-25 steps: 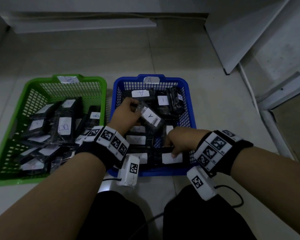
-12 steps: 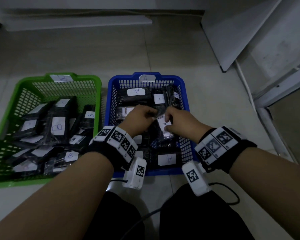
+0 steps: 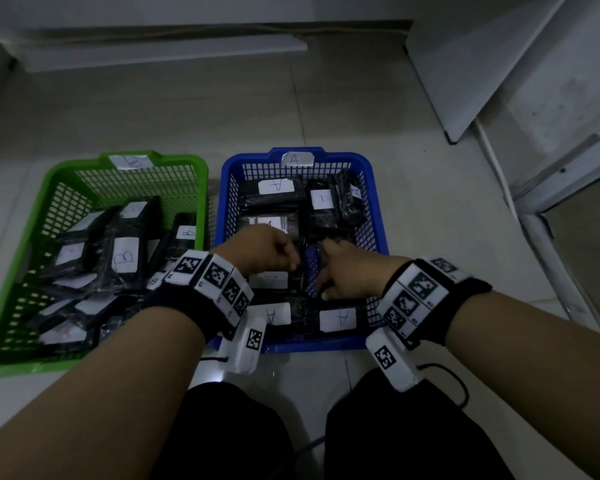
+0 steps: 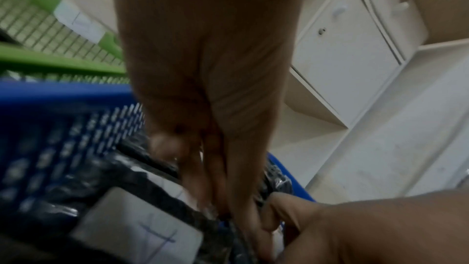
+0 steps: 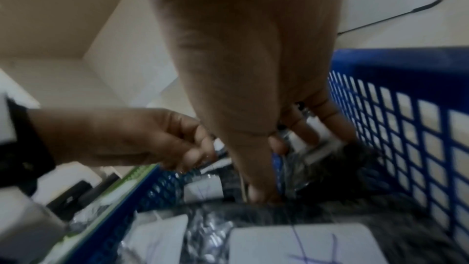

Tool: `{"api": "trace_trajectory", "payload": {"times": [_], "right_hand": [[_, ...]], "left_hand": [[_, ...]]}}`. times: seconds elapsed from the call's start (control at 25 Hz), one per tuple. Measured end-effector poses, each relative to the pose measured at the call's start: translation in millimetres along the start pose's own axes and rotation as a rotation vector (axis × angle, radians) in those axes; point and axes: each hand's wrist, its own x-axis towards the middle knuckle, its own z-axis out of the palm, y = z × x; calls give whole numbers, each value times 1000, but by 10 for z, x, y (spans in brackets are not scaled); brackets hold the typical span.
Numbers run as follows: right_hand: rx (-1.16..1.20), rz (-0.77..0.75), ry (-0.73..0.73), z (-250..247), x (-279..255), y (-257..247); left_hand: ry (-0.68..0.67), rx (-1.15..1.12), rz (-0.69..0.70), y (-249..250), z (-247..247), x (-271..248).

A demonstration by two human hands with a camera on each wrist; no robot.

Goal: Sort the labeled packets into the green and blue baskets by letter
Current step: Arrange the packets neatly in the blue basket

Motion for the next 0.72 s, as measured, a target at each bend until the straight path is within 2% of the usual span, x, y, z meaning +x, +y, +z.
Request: {"api": "trace_trajectory", "payload": {"times": [0.08, 0.12, 0.2, 0.24, 0.28, 0.36, 0.4, 0.44, 0.52, 0.6, 0.72], "right_hand": [[-72, 71, -73, 16, 39, -16], [-76, 76, -78, -4, 32, 8], [16, 61, -20, -74, 0, 97], [130, 60, 97, -105, -18, 144], [256, 88, 286, -144, -21, 197], [384, 200, 688, -191, 21, 292], [382, 260, 761, -199, 69, 335], [362, 296, 750, -217, 110, 364], [225, 312, 652, -207, 201, 374], [163, 322, 665, -203, 259, 366], [224, 334, 794, -263, 228, 342]], "left_hand": [[-314, 67, 0, -23, 29, -87], [-398, 127, 9, -21, 53, -111], [-417, 211, 24, -8, 68, -114], [-389, 190, 10, 2, 55, -107], [-331, 140, -4, 20, 26, -96], [-106, 88, -2, 41, -34, -52], [28, 78, 6, 46, -53, -30], [138, 41, 7, 43, -64, -3], [251, -66, -21, 10, -48, 22], [271, -91, -53, -42, -30, 28], [240, -50, -62, -129, -13, 4]]}}
